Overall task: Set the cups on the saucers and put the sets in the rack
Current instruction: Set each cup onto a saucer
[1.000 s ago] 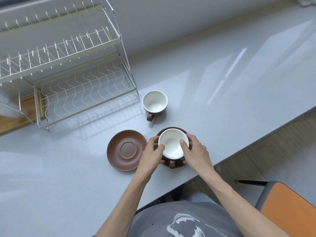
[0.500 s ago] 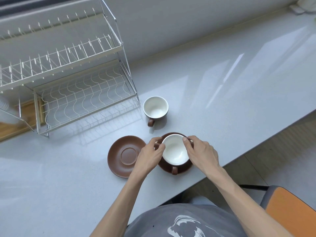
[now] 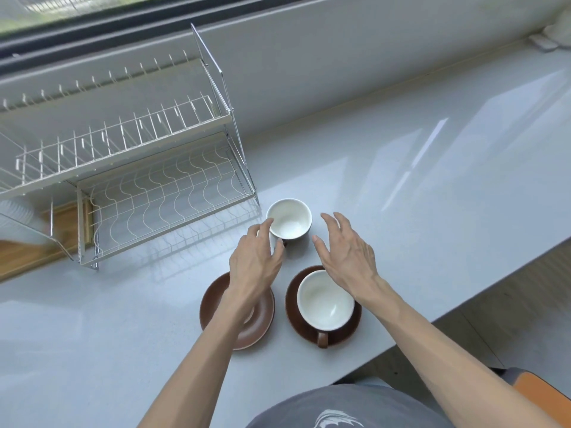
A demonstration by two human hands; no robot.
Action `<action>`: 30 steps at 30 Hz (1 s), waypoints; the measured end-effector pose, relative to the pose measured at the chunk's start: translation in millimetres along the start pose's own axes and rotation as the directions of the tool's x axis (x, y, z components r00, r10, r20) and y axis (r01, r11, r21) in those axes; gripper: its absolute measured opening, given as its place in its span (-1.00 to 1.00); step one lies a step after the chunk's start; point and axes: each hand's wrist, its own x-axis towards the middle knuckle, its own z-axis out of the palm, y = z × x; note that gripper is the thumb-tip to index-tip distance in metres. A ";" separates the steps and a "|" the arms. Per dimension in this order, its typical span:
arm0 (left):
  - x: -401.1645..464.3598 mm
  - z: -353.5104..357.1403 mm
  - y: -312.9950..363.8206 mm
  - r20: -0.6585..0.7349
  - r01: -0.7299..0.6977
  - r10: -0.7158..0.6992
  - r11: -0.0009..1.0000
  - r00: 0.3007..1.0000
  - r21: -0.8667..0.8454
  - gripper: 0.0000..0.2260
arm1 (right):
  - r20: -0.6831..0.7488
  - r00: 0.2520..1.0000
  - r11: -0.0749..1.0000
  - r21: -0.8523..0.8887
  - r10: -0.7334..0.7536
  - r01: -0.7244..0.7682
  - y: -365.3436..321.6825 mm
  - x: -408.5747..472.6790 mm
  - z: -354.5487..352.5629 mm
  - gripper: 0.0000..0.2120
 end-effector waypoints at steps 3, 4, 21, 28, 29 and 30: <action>12.8 2.7 1.9 -0.011 -0.003 0.003 1.000 1.000 0.000 -0.55 | 0.016 1.000 1.000 0.028 -0.012 0.012 -7.4 12.8 3.5 -0.49; 16.5 4.2 2.4 -0.005 -0.001 0.001 1.000 1.000 0.003 -0.55 | 0.027 1.000 0.999 0.047 -0.006 0.005 -9.4 17.4 4.9 -0.48; 69.6 27.3 -3.2 0.205 0.195 -0.140 0.940 0.969 -0.281 -0.50 | 0.298 0.941 0.909 0.327 0.162 -0.260 -27.8 66.7 21.7 -0.44; 68.1 27.1 -2.0 0.207 0.208 -0.147 0.926 0.967 -0.314 -0.51 | 0.319 0.916 0.852 0.382 0.243 -0.359 -32.1 67.9 20.7 -0.45; 67.8 26.6 -1.6 0.210 0.210 -0.148 0.926 0.966 -0.314 -0.51 | 0.322 0.913 0.846 0.384 0.252 -0.369 -33.0 67.4 20.8 -0.45; 66.9 25.8 -1.3 0.211 0.209 -0.148 0.927 0.966 -0.311 -0.51 | 0.325 0.909 0.842 0.385 0.260 -0.378 -34.1 66.5 20.6 -0.44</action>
